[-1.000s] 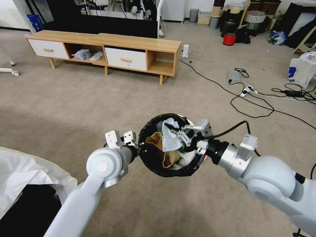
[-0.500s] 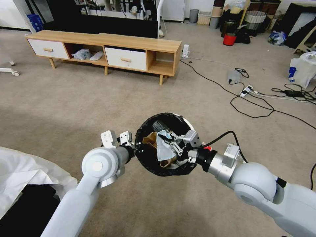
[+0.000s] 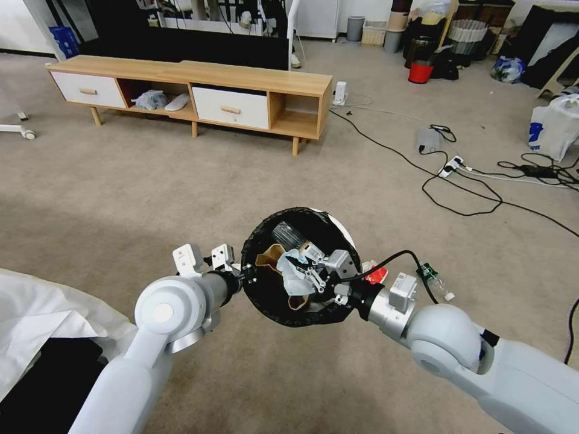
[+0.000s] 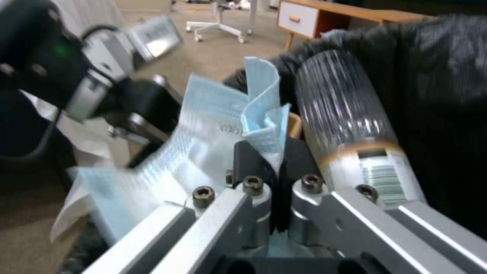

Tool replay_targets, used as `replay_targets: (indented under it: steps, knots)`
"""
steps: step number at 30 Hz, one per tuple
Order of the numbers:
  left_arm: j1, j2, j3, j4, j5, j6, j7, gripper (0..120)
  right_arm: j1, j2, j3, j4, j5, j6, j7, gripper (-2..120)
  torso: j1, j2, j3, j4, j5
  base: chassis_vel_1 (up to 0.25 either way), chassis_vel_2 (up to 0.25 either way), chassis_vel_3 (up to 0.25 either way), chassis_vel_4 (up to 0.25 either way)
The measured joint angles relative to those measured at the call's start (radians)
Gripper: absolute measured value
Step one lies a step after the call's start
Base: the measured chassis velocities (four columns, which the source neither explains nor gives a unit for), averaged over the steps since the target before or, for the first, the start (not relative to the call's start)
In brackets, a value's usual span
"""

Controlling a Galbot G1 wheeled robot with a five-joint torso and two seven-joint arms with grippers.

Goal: Pick up the trash bin and place the garbage on the floor into it.

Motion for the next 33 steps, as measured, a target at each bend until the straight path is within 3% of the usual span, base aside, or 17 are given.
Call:
replay_targets:
  steps: [17, 33]
  knots:
    - [0.053, -0.003, -0.022, -0.037, -0.001, 0.000, 0.001, 0, 0.022, 0.057, -0.022, -0.073, -0.023, 0.004, 0.009, 1, 0.000, 0.000, 0.000, 0.0000, -0.0001, 0.000, 0.000, 0.000, 0.000]
    - [0.064, -0.017, -0.029, -0.043, -0.004, -0.009, 0.002, 0, 0.027, 0.068, -0.029, -0.091, -0.029, 0.002, 0.019, 59, 0.000, 0.000, 0.000, 0.0000, 0.0000, 0.000, 0.000, 0.000, 0.000]
